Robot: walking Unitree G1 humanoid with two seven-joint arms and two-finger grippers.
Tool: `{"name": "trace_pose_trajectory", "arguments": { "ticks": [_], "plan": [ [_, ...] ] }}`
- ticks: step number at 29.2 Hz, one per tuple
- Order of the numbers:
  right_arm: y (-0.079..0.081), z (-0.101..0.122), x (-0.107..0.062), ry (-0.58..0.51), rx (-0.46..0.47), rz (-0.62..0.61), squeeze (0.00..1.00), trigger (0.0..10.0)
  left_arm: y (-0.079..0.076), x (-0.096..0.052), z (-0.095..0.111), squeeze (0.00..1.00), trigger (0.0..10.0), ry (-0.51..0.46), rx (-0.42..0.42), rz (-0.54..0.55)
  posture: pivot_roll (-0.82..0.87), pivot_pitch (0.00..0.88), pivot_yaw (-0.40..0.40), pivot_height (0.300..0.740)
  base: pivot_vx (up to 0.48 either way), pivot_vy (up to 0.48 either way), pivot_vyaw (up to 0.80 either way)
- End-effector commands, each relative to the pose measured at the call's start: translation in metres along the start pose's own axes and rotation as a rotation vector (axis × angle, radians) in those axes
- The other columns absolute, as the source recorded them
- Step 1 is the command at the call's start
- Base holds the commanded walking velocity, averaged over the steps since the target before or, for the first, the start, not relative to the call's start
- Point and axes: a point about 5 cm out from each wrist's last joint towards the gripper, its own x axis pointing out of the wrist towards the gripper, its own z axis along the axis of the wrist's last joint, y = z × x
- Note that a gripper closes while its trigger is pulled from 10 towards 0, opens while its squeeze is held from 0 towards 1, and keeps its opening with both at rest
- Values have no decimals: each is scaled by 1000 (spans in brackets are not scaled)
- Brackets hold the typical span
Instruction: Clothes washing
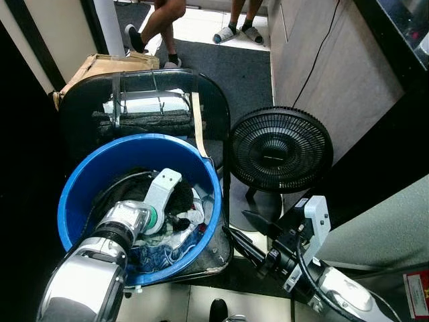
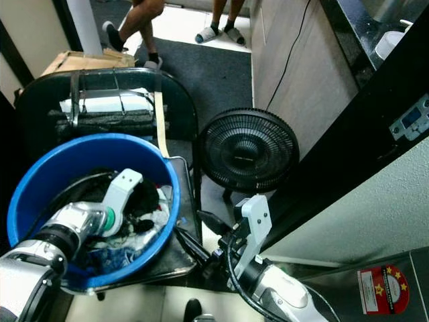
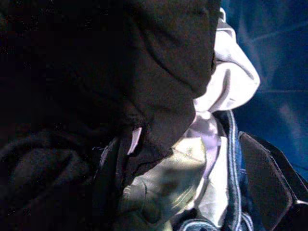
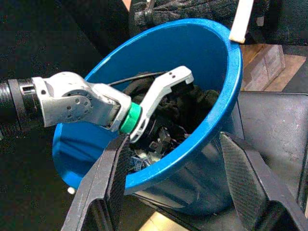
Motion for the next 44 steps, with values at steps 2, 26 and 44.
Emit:
{"name": "trace_pose_trajectory", "arguments": {
  "ticks": [2, 26, 44],
  "plan": [
    [2, -3, 0, 22, 25, 24, 0, 10000, -6, 8, -40, 0, 10000, 148, -79, -50, 56, 446, -12, 740, 0, 0, 0],
    [1, -4, 0, 29, 29, 30, 0, 10000, -15, 9, -39, 0, 0, 138, -138, -142, 60, 424, -7, 740, 0, 0, 0],
    [-3, -1, 10, 7, 25, 38, 0, 10000, -18, 9, -34, 0, 0, 107, -172, -179, 69, 385, -9, 740, 0, 0, 0]
  ]
}}
